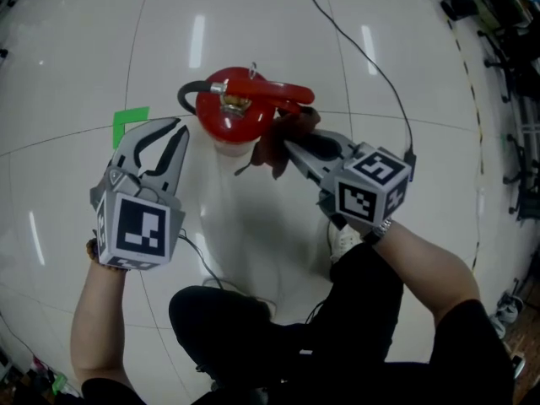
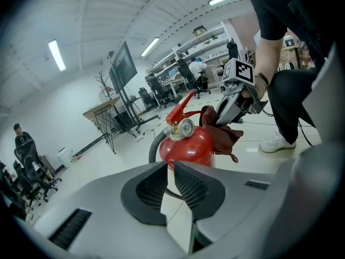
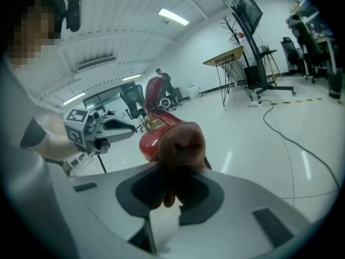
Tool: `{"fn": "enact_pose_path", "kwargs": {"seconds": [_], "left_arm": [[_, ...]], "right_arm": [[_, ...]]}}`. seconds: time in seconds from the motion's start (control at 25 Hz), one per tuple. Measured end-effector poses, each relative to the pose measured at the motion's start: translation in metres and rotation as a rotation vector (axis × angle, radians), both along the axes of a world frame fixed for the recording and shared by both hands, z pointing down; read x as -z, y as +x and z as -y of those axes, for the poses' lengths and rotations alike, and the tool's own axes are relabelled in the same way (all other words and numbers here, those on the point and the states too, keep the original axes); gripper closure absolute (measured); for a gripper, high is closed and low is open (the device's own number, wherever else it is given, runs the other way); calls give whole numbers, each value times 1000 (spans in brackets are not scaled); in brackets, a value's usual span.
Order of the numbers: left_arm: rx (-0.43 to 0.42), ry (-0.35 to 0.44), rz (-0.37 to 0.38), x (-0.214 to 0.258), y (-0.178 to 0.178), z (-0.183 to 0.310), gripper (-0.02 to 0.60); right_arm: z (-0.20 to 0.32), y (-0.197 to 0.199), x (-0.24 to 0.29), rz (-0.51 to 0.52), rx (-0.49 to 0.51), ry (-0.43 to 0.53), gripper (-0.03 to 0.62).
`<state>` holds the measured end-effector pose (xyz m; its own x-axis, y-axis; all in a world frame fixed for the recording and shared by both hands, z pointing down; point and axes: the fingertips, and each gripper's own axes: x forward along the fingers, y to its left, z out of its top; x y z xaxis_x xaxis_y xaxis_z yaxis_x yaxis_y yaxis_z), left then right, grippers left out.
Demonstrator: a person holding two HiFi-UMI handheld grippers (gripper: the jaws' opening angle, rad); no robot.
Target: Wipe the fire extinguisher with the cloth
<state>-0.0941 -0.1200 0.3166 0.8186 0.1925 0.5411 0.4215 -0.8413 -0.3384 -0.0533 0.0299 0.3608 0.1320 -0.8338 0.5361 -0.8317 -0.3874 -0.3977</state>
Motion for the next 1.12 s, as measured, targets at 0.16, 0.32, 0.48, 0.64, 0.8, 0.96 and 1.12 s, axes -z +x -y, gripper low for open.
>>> {"fn": "enact_pose_path", "kwargs": {"seconds": [0.16, 0.32, 0.48, 0.64, 0.8, 0.96, 1.12], "left_arm": [[27, -23, -4, -14, 3, 8, 543], [39, -26, 11, -28, 0, 10, 543], [48, -24, 23, -39, -2, 8, 543], [72, -19, 29, -48, -4, 6, 543], [86, -21, 41, -58, -6, 2, 543], [88, -23, 55, -66, -10, -5, 543], [97, -30, 76, -73, -18, -12, 543]], "right_arm": [[6, 4, -8, 8, 60, 31, 516], [8, 7, -19, 23, 123, 15, 516], [10, 9, -39, 44, 150, -2, 516], [10, 5, -63, 56, 157, -1, 516], [11, 4, -81, 63, 157, -9, 516], [12, 2, -102, 66, 167, -30, 516], [12, -1, -129, 77, 177, -63, 516]]}}
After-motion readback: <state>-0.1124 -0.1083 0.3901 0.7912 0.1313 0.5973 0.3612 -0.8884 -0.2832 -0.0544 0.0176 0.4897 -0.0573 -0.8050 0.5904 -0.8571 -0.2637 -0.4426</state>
